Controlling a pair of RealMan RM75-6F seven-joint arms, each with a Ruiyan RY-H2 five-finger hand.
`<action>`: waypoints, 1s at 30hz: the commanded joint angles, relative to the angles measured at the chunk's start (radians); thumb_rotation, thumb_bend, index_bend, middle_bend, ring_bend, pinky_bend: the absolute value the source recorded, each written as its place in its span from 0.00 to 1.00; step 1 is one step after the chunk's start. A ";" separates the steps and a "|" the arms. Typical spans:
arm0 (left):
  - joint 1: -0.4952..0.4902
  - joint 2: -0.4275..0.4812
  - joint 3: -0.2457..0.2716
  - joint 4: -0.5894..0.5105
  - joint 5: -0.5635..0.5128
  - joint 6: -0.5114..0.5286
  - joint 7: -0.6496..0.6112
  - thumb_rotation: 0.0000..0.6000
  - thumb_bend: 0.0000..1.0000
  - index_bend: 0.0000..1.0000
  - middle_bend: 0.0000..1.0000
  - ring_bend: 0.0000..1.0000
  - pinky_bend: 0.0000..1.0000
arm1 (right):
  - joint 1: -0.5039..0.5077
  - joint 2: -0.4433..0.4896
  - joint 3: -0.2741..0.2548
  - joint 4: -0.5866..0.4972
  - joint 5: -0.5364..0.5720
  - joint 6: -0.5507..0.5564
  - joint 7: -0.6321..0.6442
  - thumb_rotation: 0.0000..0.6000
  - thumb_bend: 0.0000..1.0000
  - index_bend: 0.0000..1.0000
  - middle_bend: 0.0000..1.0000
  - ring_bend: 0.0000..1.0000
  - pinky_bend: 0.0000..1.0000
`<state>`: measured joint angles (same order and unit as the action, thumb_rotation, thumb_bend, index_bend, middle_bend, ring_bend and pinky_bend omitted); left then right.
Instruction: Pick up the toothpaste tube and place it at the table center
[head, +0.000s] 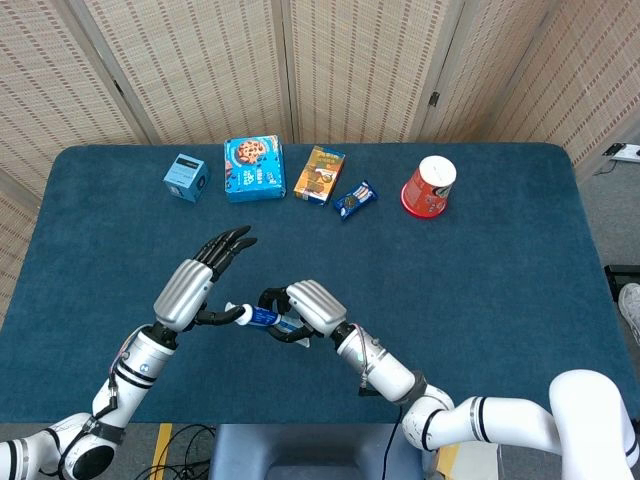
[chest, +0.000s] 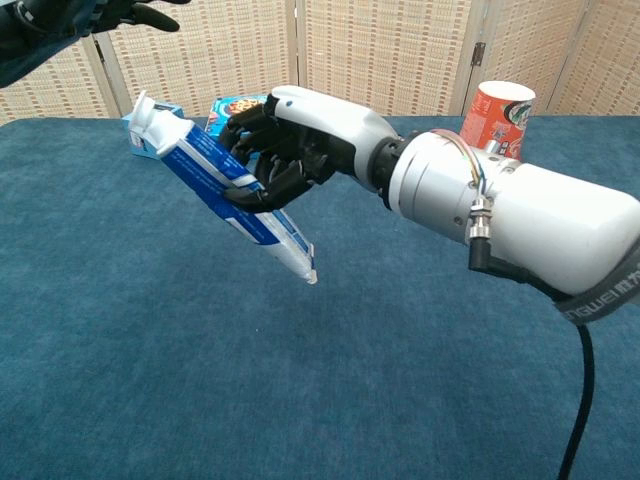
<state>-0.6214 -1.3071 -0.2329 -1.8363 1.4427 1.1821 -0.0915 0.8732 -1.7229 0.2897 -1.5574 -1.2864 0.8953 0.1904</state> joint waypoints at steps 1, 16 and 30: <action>-0.006 0.001 0.004 0.001 0.002 -0.007 0.011 0.00 0.00 0.11 0.05 0.06 0.14 | 0.012 -0.009 0.012 -0.016 0.023 -0.004 -0.027 1.00 0.66 0.69 0.67 0.54 0.48; -0.030 0.012 0.021 -0.024 -0.028 -0.056 0.064 0.00 0.00 0.01 0.05 0.03 0.14 | 0.022 -0.038 0.039 -0.040 0.062 0.024 -0.052 1.00 0.68 0.71 0.67 0.54 0.48; -0.047 0.031 0.035 -0.042 -0.046 -0.091 0.109 0.00 0.00 0.00 0.03 0.01 0.14 | 0.031 -0.055 0.047 -0.041 0.084 0.030 -0.067 1.00 0.70 0.73 0.69 0.56 0.51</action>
<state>-0.6681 -1.2764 -0.1984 -1.8780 1.3970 1.0914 0.0172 0.9038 -1.7773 0.3366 -1.5985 -1.2028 0.9255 0.1237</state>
